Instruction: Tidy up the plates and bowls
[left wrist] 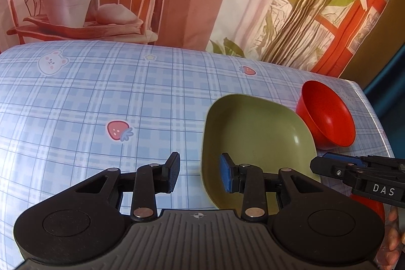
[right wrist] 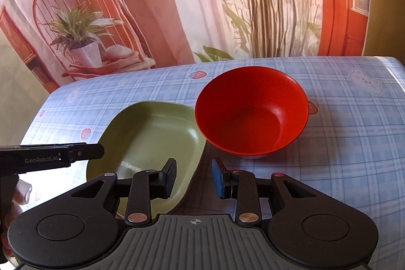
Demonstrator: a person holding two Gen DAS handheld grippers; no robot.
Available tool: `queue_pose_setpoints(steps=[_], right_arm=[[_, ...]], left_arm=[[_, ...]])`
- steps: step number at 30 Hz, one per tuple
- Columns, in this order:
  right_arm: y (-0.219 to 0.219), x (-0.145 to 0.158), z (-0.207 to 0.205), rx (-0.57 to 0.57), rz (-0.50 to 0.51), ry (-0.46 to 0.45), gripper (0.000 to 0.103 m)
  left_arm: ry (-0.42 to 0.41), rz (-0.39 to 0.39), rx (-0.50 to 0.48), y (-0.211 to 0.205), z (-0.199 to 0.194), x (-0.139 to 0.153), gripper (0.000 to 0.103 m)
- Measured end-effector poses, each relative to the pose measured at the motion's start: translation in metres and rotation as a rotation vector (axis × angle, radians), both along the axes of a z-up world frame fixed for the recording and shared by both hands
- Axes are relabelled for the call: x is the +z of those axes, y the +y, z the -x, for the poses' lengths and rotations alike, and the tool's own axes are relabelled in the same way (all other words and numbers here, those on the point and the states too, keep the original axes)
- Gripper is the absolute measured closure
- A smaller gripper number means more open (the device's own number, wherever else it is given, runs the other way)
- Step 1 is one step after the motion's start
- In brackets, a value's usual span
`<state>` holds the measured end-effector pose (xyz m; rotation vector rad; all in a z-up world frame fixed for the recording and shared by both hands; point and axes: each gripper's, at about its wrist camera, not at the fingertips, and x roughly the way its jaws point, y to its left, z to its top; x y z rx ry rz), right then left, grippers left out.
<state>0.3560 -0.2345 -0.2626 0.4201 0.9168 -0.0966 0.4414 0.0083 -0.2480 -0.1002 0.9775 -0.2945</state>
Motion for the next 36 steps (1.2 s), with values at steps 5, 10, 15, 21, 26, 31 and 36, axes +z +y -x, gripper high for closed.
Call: queue_pose_setpoints(steps=[5,10,15,21,26,31,36], right_arm=[[0.000,-0.007,-0.004,-0.004,0.003,0.016,0.076],[0.001,-0.012,-0.007,0.012,-0.009,0.035,0.089],[0.006,-0.010,-0.004,0.029,-0.017,0.015,0.091],[0.011,0.004,0.001,0.041,-0.009,-0.027,0.091],[0.016,0.019,0.009,0.049,-0.007,-0.049,0.091],[0.022,0.034,0.022,0.053,0.000,-0.068,0.091],[0.027,0.048,0.040,0.058,0.008,-0.083,0.091]], left_arm=[[0.006,0.009,-0.022,-0.003,-0.001,-0.005,0.073],[0.020,0.004,-0.056,-0.009,0.003,-0.011,0.081],[0.003,-0.008,-0.048,-0.007,0.008,-0.005,0.081],[-0.040,-0.019,-0.041,-0.001,0.016,0.015,0.081],[-0.058,-0.038,-0.042,0.001,0.025,0.028,0.081],[-0.078,-0.041,-0.045,0.002,0.040,0.040,0.081],[-0.092,-0.044,-0.056,0.003,0.060,0.049,0.081]])
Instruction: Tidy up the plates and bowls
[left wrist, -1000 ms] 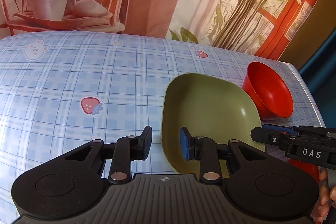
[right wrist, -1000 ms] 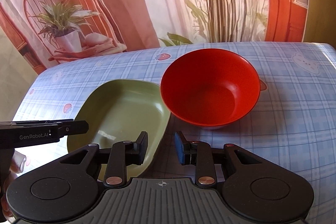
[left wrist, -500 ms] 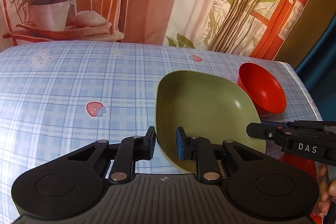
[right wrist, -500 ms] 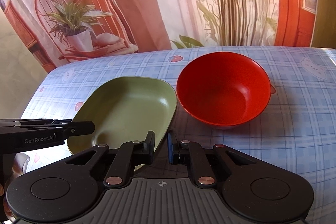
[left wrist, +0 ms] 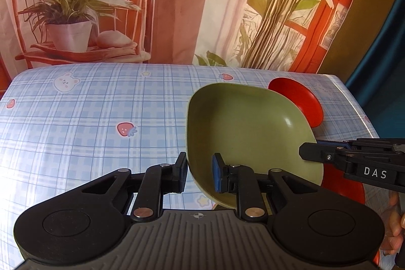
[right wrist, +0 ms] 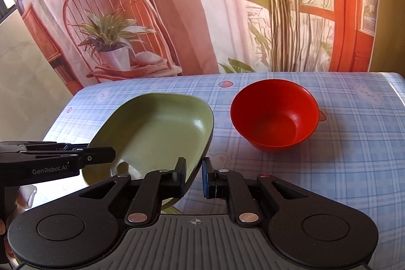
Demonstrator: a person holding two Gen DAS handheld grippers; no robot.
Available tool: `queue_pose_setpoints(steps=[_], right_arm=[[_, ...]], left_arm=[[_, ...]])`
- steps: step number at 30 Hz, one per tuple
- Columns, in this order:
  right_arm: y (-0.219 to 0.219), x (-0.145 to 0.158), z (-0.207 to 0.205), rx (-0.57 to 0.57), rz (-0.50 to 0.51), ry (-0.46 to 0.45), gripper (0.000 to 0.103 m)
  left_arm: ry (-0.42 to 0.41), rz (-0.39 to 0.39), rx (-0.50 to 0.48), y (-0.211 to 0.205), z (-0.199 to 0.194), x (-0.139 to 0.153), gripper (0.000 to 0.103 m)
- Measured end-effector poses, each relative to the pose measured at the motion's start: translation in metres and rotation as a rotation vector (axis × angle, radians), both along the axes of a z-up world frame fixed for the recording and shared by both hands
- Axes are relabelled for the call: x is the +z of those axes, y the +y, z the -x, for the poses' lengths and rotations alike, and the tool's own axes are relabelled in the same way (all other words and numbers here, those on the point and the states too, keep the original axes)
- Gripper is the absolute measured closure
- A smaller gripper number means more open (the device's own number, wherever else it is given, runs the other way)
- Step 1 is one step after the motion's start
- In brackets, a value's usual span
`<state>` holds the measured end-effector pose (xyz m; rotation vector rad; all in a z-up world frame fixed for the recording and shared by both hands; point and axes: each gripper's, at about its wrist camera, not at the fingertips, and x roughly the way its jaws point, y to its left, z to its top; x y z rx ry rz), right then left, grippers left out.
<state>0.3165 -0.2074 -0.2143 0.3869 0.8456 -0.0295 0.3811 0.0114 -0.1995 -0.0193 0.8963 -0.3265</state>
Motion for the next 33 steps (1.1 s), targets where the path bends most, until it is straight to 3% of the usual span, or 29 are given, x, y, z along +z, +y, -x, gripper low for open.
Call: queue_pose_setpoints(steps=[16,33], right_arm=[[0.030,0.021,0.058,0.033,0.028,-0.003,0.089],[0.041,0.009,0.090,0.045,0.027,0.040,0.089]], left_arm=[[-0.009,-0.015,-0.020,0.013,0.054,0.006,0.081],[0.032,-0.037,-0.059,0.009,0.080,-0.011,0.081]])
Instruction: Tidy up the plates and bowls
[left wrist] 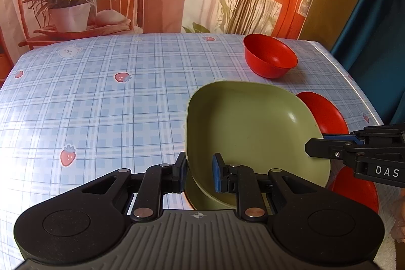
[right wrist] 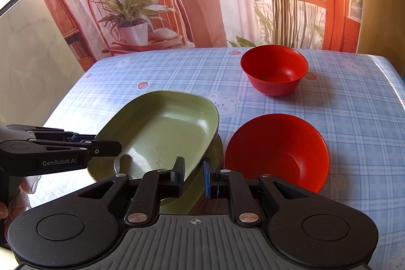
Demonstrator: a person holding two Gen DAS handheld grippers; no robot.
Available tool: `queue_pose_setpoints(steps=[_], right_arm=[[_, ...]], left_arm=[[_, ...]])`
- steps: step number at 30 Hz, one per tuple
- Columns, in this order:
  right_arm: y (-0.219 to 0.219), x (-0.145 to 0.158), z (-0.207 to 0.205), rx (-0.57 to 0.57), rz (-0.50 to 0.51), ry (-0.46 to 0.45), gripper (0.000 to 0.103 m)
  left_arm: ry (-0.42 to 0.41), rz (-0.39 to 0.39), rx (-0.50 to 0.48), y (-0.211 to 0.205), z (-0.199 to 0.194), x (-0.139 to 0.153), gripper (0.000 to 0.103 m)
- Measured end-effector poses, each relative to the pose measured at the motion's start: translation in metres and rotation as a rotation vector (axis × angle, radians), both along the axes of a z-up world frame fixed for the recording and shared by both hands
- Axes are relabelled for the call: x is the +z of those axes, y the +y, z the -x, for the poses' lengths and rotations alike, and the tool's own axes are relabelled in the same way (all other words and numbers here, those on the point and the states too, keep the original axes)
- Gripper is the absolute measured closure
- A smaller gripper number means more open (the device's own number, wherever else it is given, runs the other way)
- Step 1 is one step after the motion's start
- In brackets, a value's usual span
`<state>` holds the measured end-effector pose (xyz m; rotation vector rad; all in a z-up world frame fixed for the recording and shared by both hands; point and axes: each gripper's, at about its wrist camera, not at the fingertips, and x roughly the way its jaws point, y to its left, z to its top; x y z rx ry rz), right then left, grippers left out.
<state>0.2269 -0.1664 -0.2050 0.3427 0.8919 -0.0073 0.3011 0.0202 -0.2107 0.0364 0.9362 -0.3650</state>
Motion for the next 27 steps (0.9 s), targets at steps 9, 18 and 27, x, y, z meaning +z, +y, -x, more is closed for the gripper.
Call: queue_pose_setpoints(steps=[9,18,27], right_arm=[[0.002,-0.010,0.008,0.011,-0.004,0.028,0.088],[0.005,-0.013,0.007,0.015,0.004,0.036,0.088],[0.003,-0.013,0.007,0.020,0.010,0.036,0.087]], left_arm=[[0.021,-0.012,0.001,-0.001,0.003,-0.009,0.081],[0.027,-0.019,0.000,-0.001,0.003,-0.013,0.081],[0.020,-0.024,0.000,-0.002,0.003,-0.013,0.080]])
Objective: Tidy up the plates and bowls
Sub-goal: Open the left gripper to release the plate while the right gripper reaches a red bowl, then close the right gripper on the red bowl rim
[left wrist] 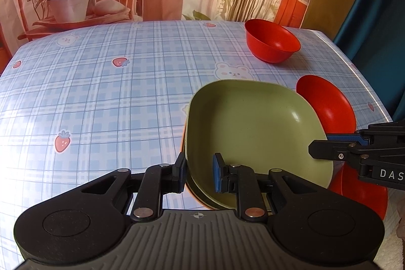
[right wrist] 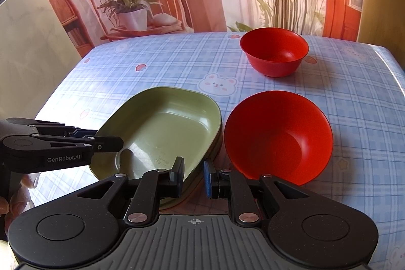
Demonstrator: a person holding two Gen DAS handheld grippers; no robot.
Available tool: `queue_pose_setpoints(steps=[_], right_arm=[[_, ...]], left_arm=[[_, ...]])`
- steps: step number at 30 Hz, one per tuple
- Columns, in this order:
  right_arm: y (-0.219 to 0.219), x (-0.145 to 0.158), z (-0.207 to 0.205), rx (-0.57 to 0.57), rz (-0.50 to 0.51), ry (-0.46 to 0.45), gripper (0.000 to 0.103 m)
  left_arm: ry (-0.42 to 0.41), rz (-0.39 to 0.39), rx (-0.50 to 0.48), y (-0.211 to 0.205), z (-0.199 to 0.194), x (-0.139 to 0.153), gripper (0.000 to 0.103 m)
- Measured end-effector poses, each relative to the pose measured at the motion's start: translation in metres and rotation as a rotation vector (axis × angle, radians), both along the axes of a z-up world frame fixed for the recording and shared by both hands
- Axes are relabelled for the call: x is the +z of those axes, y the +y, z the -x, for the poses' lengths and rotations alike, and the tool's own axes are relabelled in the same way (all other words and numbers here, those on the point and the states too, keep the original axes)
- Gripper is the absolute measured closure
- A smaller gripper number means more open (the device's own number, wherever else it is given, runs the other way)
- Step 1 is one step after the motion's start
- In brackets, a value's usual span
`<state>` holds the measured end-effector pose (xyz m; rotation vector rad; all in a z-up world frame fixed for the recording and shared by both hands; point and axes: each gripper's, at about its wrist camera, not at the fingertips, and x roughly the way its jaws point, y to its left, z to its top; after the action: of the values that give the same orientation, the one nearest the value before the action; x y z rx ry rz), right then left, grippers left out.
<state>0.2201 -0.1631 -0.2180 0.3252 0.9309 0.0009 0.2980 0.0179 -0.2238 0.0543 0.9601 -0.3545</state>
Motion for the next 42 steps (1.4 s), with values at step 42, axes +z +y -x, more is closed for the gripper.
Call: queue_pose_setpoints(steps=[42], right_arm=[[-0.092,0.036,-0.010,-0.087,0.121,-0.115,0.081]], left_arm=[[-0.140,-0.026,-0.012,-0.039,-0.012,0.047,0.072]])
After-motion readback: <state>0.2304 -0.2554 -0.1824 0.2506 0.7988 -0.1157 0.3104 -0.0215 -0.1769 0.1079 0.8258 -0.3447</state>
